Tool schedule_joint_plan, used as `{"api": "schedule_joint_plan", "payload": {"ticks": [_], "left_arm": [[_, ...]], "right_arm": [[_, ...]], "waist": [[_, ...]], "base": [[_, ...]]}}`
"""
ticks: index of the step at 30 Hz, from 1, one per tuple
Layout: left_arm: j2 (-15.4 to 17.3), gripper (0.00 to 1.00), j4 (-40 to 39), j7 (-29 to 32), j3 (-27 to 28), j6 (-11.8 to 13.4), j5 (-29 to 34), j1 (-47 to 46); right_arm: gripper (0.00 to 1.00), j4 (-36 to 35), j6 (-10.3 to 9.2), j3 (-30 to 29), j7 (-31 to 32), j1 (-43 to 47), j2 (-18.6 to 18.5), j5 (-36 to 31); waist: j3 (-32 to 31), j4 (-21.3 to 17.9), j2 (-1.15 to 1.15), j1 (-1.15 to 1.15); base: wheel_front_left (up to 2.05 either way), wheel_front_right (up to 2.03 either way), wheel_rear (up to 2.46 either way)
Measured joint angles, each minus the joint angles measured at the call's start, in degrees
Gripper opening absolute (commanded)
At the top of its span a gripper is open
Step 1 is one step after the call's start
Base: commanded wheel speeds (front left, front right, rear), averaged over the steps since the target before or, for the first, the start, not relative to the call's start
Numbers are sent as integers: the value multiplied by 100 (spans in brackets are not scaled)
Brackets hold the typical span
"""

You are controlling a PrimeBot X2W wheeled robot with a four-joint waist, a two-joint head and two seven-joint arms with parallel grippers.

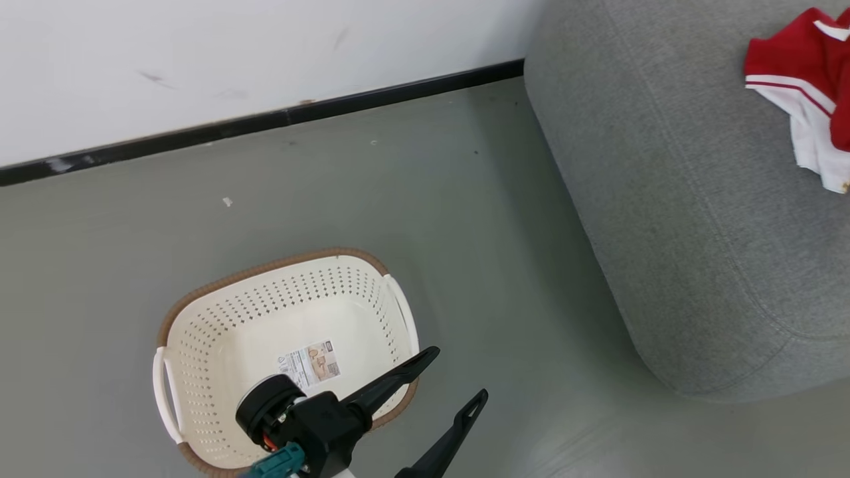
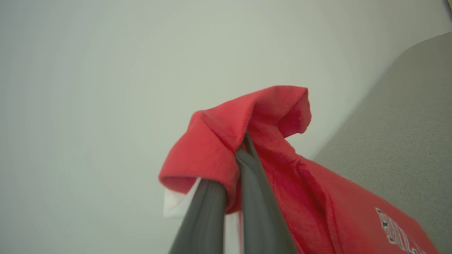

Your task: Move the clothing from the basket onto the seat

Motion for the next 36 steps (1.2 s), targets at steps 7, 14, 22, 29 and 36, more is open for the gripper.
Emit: {"api": "schedule_joint_plan", "payload": {"ticks": [7, 14, 22, 29, 36], "left_arm": [[-1, 100, -30, 76, -26, 7, -1, -8], [3, 100, -87, 138, -48, -4, 7, -177], [12, 100, -87, 225, -51, -11, 7, -247], [12, 100, -104, 285, -56, -12, 7, -295], [67, 100, -123, 383, -65, -12, 7, -348]], "right_arm": [[0, 420, 0, -321, 93, -605, -162, -370], [0, 490, 0, -471, 190, -1347, -433, -654], [0, 602, 0, -805, 291, -1997, -750, -980], [0, 966, 0, -884, 414, -1881, -849, -1433], [0, 1163, 0, -1131, 414, -1667, -911, -1559]], "waist": [[203, 229, 0, 0], [395, 423, 0, 0], [599, 586, 0, 0], [784, 689, 0, 0], [979, 735, 0, 0]], "base": [[0, 0, 0], [0, 0, 0], [0, 0, 0], [0, 0, 0], [0, 0, 0]]}}
